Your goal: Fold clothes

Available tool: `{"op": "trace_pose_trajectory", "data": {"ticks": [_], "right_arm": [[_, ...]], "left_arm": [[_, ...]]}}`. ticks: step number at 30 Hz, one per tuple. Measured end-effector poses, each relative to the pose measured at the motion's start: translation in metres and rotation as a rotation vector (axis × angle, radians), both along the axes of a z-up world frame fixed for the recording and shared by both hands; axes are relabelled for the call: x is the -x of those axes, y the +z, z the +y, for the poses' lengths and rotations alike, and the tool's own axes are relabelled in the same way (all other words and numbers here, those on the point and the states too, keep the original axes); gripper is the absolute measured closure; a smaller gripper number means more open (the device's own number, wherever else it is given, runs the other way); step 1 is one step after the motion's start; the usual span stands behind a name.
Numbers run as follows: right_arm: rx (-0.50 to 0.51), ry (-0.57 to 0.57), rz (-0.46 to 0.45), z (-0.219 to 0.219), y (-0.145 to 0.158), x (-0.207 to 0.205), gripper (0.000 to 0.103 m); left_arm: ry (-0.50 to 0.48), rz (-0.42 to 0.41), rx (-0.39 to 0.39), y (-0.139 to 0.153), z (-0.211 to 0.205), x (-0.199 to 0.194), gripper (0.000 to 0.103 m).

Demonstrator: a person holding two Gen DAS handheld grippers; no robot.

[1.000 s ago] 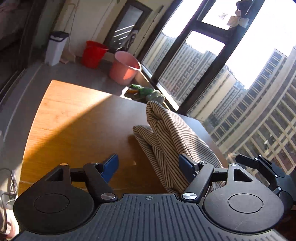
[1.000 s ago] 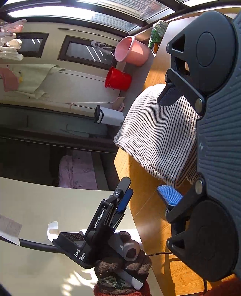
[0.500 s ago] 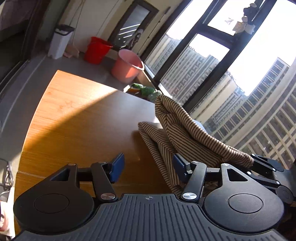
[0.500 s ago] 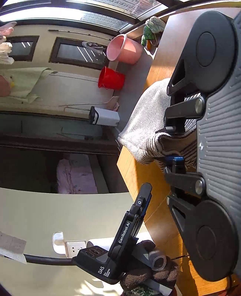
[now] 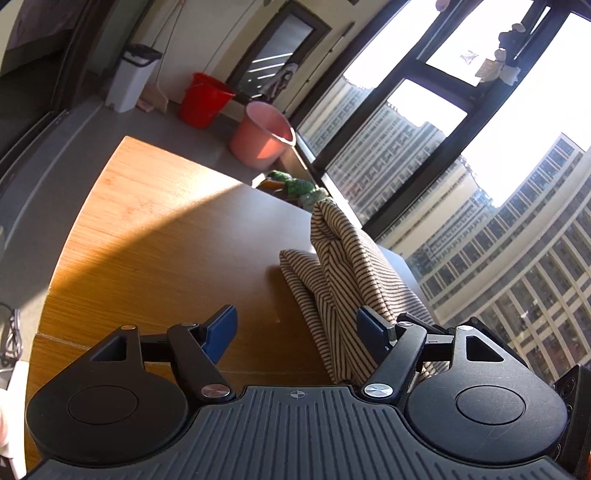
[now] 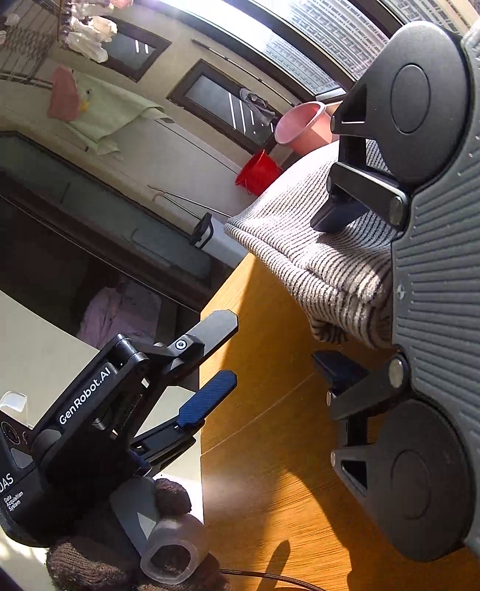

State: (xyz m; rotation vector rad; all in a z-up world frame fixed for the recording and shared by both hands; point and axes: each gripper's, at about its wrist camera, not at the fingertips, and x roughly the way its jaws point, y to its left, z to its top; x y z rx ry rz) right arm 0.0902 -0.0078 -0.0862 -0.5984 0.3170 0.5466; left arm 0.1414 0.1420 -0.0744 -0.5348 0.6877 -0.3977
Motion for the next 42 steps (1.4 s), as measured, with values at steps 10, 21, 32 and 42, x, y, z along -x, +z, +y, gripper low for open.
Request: {"op": "trace_pose_trajectory", "data": {"ticks": [10,21,32,42], "right_arm": [[-0.269,-0.147,0.078,-0.103,0.079,-0.018,0.077],[0.229,0.079,0.014,0.001,0.002,0.018,0.072],[-0.059,0.096,0.189,-0.032,0.036,0.017,0.035],[-0.483,-0.220,0.376,-0.136,0.019,-0.026,0.015]], "left_arm": [[-0.234,-0.054,0.094,-0.003,-0.048,-0.013,0.045],[-0.116,-0.050,0.165,0.013,-0.031,-0.034,0.035],[-0.203,-0.024,-0.019,-0.005,-0.090,-0.090,0.043],[-0.213,-0.025,-0.017,-0.014,-0.078,-0.101,0.048]]}}
